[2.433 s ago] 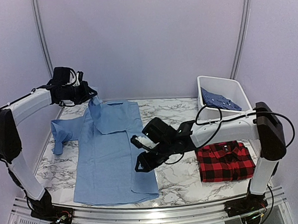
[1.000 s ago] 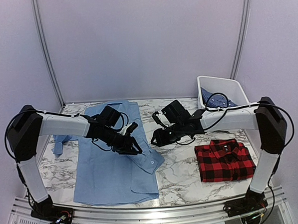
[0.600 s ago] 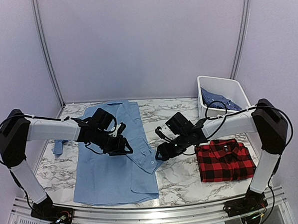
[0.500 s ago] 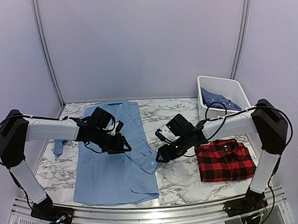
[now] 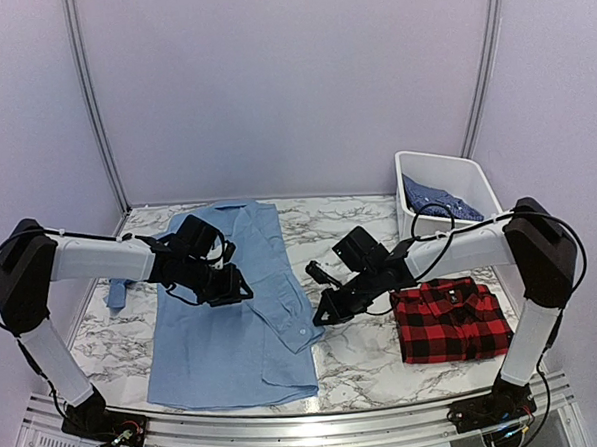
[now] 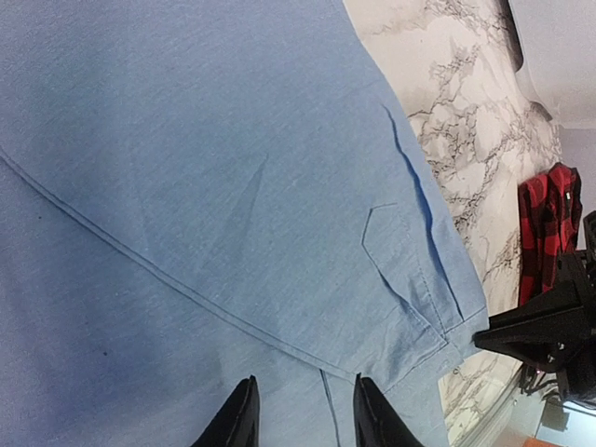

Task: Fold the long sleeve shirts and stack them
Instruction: Adjust the sleeve at the center of the board.

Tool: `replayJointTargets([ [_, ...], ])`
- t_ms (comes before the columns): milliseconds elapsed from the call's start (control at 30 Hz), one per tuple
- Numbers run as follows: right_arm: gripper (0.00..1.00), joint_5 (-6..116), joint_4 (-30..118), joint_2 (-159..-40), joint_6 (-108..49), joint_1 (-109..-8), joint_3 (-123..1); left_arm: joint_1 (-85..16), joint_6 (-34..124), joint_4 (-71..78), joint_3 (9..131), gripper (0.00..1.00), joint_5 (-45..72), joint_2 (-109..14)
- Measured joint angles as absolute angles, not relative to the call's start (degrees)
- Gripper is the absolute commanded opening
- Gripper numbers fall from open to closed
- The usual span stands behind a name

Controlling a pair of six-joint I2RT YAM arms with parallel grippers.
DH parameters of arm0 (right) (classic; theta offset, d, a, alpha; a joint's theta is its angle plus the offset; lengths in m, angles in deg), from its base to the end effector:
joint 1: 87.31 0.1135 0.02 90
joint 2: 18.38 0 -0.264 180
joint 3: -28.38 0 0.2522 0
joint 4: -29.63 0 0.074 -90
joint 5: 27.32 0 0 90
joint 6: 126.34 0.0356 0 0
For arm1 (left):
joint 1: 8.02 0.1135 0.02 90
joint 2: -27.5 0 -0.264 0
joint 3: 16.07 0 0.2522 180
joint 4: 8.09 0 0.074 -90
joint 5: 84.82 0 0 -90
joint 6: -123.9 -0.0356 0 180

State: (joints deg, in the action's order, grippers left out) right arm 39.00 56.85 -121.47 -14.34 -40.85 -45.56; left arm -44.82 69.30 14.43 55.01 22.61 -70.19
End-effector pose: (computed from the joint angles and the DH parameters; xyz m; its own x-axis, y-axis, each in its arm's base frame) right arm 0.2370 0.2702 0.1590 -0.8379 -0.3837 -0.3882 -0.5427 0.6615 0.5175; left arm 0.2750 -0.2191 0.1805 -0.9156 -0.0053 -0.4022 0.2430 0.7894 -0.5637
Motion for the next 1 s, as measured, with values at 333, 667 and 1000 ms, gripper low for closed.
replayJointTargets([
  [333, 0.00, 30.34, 58.53, -120.42, -7.39, -38.25, -45.58, -43.57, 69.45, 13.33, 54.25, 0.35, 22.24, -69.03],
  [667, 0.00, 28.18, 58.00, -119.83, -3.09, -33.99, -46.44, -43.51, 69.26, 13.16, 53.79, 0.34, 22.96, -68.93],
  [1000, 0.00, 30.69, 58.18, -119.92, -2.89, -32.20, -46.74, -43.18, 69.30, 13.03, 54.01, 0.33, 23.09, -68.93],
])
